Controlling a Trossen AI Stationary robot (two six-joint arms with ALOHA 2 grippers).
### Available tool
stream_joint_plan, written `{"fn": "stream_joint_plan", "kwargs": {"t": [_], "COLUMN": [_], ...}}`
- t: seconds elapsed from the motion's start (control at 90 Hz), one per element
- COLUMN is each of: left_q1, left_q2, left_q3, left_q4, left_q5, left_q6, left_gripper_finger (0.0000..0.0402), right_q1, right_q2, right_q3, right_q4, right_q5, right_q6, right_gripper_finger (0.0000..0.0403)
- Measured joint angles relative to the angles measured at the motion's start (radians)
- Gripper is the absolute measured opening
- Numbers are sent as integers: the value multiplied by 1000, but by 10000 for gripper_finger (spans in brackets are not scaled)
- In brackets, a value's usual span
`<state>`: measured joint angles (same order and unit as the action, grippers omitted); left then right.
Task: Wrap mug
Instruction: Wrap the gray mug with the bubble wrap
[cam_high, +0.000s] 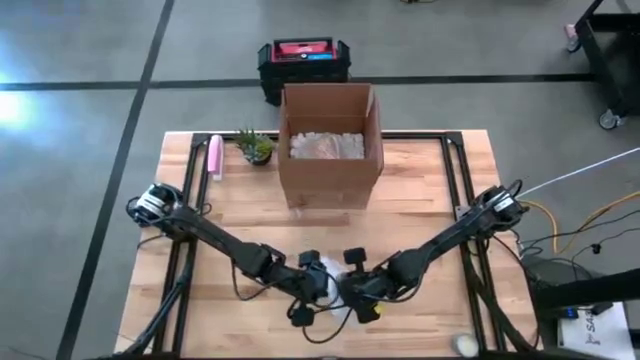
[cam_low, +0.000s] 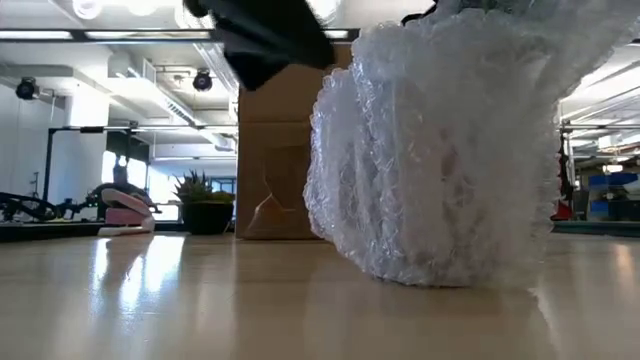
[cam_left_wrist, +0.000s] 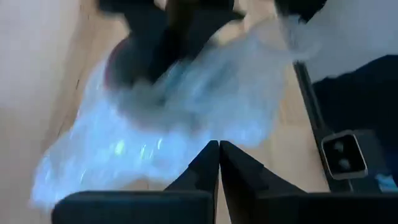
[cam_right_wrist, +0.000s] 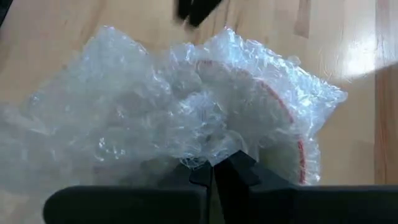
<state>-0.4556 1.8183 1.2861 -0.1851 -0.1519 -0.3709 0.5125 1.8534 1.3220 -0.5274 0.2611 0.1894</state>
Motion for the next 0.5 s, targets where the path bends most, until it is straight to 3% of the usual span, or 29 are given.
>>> {"fn": "stream_joint_plan", "kwargs": {"t": [0.111,0.233,0.5], "left_q1": [9,31,44], "left_q2": [30,60,102], "left_q3": [2,2,7], "left_q4": [115,125,126], "left_q5": [-8,-25,-26], "left_q6": [49,24,-20], "left_gripper_finger": [0,0,0], "right_q1": [0,-1,14], "right_q2": [1,2,-82], "right_q3": [-2,1,145], "right_q4": [20,24,-257], "right_q5": [-2,-3,-16], "right_q6": [-7,-21,-4], "right_gripper_finger": [0,0,0]}}
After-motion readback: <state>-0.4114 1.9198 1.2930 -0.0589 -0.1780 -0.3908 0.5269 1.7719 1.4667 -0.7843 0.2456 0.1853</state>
